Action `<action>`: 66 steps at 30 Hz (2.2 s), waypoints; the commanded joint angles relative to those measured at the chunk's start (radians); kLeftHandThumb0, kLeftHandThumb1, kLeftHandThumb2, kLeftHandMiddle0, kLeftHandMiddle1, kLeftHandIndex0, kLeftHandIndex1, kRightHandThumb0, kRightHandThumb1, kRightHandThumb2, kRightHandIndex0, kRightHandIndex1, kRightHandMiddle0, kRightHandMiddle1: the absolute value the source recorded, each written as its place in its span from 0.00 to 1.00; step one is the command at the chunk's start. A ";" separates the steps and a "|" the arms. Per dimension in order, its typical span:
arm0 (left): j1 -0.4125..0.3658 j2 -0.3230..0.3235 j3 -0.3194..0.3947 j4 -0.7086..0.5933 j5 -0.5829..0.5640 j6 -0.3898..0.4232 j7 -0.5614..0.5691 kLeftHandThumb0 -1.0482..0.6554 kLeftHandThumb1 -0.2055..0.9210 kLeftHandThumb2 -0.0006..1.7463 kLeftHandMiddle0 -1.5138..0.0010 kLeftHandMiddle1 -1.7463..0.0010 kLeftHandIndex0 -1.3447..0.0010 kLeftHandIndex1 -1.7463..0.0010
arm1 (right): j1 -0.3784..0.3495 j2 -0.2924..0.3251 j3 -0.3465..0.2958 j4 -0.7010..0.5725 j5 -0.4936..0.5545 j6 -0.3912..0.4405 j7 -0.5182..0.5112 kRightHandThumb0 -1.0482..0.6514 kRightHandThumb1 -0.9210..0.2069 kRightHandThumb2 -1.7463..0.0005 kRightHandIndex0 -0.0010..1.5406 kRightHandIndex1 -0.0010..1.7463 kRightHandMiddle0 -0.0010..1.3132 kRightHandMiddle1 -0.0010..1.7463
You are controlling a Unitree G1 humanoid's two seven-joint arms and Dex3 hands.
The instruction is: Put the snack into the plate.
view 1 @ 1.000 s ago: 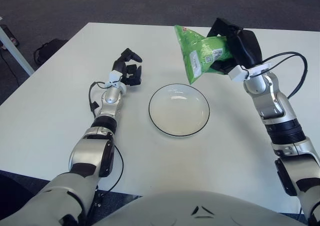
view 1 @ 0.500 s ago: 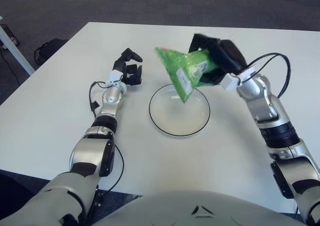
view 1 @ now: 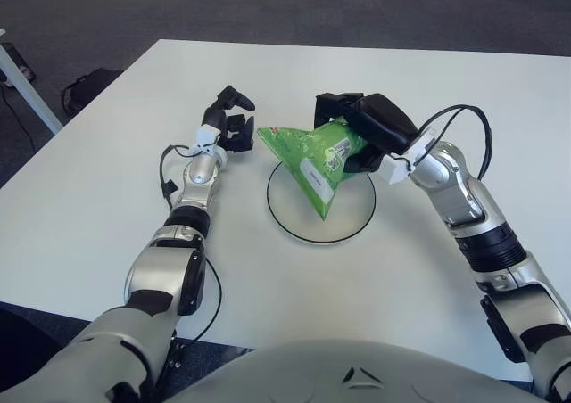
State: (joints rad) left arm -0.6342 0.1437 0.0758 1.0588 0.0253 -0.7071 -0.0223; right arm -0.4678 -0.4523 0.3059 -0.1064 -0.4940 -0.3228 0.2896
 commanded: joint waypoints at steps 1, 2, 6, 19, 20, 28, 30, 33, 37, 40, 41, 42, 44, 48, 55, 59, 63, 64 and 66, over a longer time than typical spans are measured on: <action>0.114 -0.036 -0.008 0.052 0.012 -0.006 0.009 0.36 0.60 0.65 0.21 0.00 0.63 0.00 | -0.005 -0.024 0.005 -0.019 0.004 -0.002 0.053 0.61 0.78 0.10 0.53 1.00 0.51 0.91; 0.114 -0.036 -0.009 0.051 0.013 -0.006 0.012 0.36 0.59 0.65 0.21 0.00 0.63 0.00 | -0.004 -0.026 0.004 -0.021 0.006 0.000 0.064 0.61 0.77 0.11 0.53 1.00 0.52 0.89; 0.118 -0.038 -0.012 0.046 0.021 0.001 0.030 0.36 0.60 0.65 0.23 0.00 0.63 0.00 | 0.014 -0.047 0.013 -0.016 0.027 -0.023 0.116 0.51 0.67 0.29 0.17 0.82 0.16 0.66; 0.126 -0.039 -0.022 0.047 0.050 -0.035 0.094 0.35 0.55 0.68 0.19 0.00 0.60 0.00 | -0.032 -0.117 0.043 0.197 0.073 -0.369 0.160 0.21 0.25 0.63 0.00 0.02 0.00 0.03; 0.125 -0.040 -0.021 0.049 0.050 -0.041 0.098 0.35 0.54 0.69 0.19 0.00 0.60 0.00 | -0.035 -0.118 0.043 0.205 0.071 -0.379 0.161 0.19 0.21 0.66 0.00 0.02 0.00 0.02; 0.120 -0.037 -0.023 0.063 0.050 -0.052 0.094 0.34 0.51 0.72 0.19 0.00 0.58 0.00 | -0.045 -0.124 0.034 0.207 0.112 -0.391 0.202 0.16 0.13 0.76 0.00 0.00 0.00 0.00; 0.118 -0.036 -0.023 0.066 0.048 -0.050 0.090 0.34 0.51 0.72 0.19 0.00 0.57 0.00 | -0.048 -0.123 0.031 0.207 0.120 -0.388 0.211 0.16 0.13 0.77 0.00 0.00 0.00 0.00; 0.117 -0.036 -0.020 0.070 0.044 -0.050 0.088 0.34 0.51 0.72 0.19 0.00 0.58 0.00 | -0.056 -0.123 0.024 0.200 0.136 -0.378 0.230 0.16 0.13 0.78 0.00 0.00 0.00 0.00; 0.118 -0.041 -0.013 0.072 0.034 -0.060 0.084 0.35 0.54 0.69 0.18 0.00 0.60 0.00 | -0.077 -0.137 0.004 0.167 0.197 -0.335 0.285 0.17 0.16 0.80 0.00 0.00 0.00 0.00; 0.115 -0.042 -0.011 0.074 0.030 -0.065 0.082 0.35 0.56 0.68 0.18 0.00 0.61 0.00 | -0.095 -0.155 -0.017 0.150 0.251 -0.303 0.331 0.19 0.19 0.81 0.00 0.00 0.00 0.00; 0.115 -0.042 -0.010 0.074 0.029 -0.067 0.081 0.35 0.56 0.68 0.18 0.00 0.61 0.00 | -0.116 -0.177 -0.032 0.147 0.291 -0.284 0.366 0.19 0.20 0.81 0.00 0.00 0.00 0.00; 0.114 -0.042 -0.010 0.075 0.028 -0.068 0.079 0.35 0.56 0.67 0.18 0.00 0.61 0.00 | -0.145 -0.202 -0.046 0.144 0.330 -0.260 0.408 0.20 0.21 0.82 0.00 0.00 0.00 0.00; 0.111 -0.043 -0.008 0.078 0.025 -0.068 0.076 0.36 0.57 0.67 0.18 0.00 0.61 0.00 | -0.188 -0.248 -0.072 0.138 0.385 -0.221 0.478 0.20 0.23 0.82 0.00 0.00 0.00 0.00; 0.108 -0.044 -0.003 0.082 0.021 -0.067 0.068 0.36 0.57 0.67 0.18 0.00 0.62 0.00 | -0.210 -0.302 -0.104 0.177 0.425 -0.197 0.551 0.19 0.25 0.82 0.00 0.00 0.00 0.00; 0.103 -0.042 0.001 0.088 0.022 -0.068 0.057 0.36 0.59 0.65 0.19 0.00 0.63 0.00 | -0.163 -0.326 -0.183 0.326 0.498 -0.142 0.564 0.14 0.26 0.81 0.00 0.00 0.00 0.00; 0.103 -0.041 0.001 0.089 0.023 -0.062 0.051 0.36 0.60 0.65 0.19 0.00 0.63 0.00 | -0.108 -0.284 -0.233 0.389 0.537 -0.076 0.513 0.13 0.30 0.75 0.00 0.00 0.00 0.00; 0.102 -0.040 0.003 0.090 0.023 -0.058 0.047 0.36 0.60 0.64 0.19 0.00 0.63 0.00 | -0.078 -0.254 -0.259 0.348 0.525 -0.006 0.449 0.15 0.40 0.65 0.00 0.00 0.00 0.00; 0.102 -0.040 0.003 0.090 0.023 -0.057 0.046 0.36 0.60 0.64 0.19 0.00 0.63 0.00 | -0.065 -0.240 -0.271 0.321 0.511 0.025 0.409 0.16 0.41 0.63 0.00 0.00 0.00 0.01; 0.103 -0.039 0.004 0.090 0.024 -0.054 0.045 0.36 0.60 0.64 0.19 0.00 0.63 0.00 | -0.035 -0.212 -0.288 0.268 0.471 0.076 0.324 0.19 0.48 0.57 0.00 0.00 0.00 0.04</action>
State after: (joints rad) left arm -0.6441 0.1383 0.0854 1.0839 0.0465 -0.7646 0.0283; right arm -0.5198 -0.7057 0.0530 0.2397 0.0105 -0.3018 0.7138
